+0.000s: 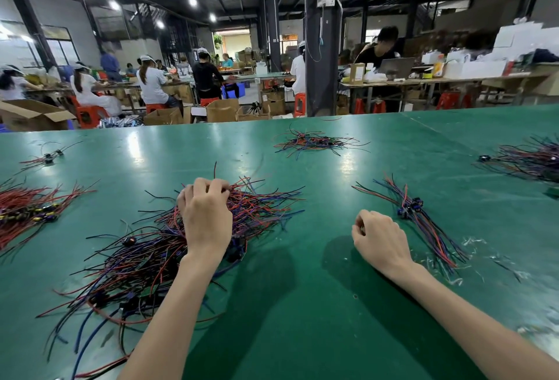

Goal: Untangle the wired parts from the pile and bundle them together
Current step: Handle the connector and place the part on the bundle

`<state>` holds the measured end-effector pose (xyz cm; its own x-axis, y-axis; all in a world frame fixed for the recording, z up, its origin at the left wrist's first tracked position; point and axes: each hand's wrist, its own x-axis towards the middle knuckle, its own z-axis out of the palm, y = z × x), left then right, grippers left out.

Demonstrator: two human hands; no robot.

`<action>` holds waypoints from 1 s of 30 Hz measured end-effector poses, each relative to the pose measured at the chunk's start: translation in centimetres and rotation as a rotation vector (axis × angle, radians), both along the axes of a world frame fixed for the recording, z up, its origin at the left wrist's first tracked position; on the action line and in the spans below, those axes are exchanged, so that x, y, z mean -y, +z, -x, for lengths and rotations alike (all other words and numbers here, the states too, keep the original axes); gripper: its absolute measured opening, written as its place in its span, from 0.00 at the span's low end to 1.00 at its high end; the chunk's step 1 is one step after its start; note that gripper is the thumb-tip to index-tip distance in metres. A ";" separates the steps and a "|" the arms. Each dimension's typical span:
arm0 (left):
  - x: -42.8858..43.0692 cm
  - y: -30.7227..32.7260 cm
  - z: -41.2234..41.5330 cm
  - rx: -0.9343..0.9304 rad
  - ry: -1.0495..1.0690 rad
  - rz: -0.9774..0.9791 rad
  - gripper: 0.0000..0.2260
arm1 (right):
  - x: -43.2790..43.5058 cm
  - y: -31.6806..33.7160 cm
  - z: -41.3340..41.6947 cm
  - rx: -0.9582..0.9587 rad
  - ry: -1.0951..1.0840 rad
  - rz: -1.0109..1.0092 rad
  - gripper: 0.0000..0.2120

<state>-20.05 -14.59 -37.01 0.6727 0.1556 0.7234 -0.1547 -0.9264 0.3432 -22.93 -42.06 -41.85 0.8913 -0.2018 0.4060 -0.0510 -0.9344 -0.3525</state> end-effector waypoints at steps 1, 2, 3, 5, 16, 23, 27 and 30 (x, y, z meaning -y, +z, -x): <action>0.1 0.2 0.1 0.059 -0.027 0.033 0.06 | 0.0 0.0 0.0 0.004 0.002 -0.006 0.08; 0.2 0.3 0.2 0.104 -0.045 0.050 0.07 | -0.1 0.0 0.0 0.004 0.001 -0.010 0.07; 0.2 0.3 0.3 0.140 -0.059 0.060 0.07 | -0.1 0.0 0.0 0.003 -0.001 -0.014 0.07; 0.2 0.5 0.5 0.217 -0.115 0.095 0.08 | -0.1 0.0 0.0 0.012 0.002 -0.027 0.07; 4.7 -1.7 1.3 0.443 -0.487 -0.176 0.10 | -4.4 2.1 2.3 -0.084 0.575 -0.755 0.03; 7.3 -2.3 3.2 0.065 -0.800 0.138 0.18 | -5.4 2.8 2.7 -0.211 0.587 -1.470 0.07; 7.8 -2.2 3.6 -0.071 -0.862 0.272 0.23 | -4.4 2.9 2.0 -0.207 0.518 -1.573 0.07; 8.2 -2.4 3.5 -0.234 -0.852 0.396 0.24 | -3.9 3.0 1.7 -0.183 0.481 -1.615 0.07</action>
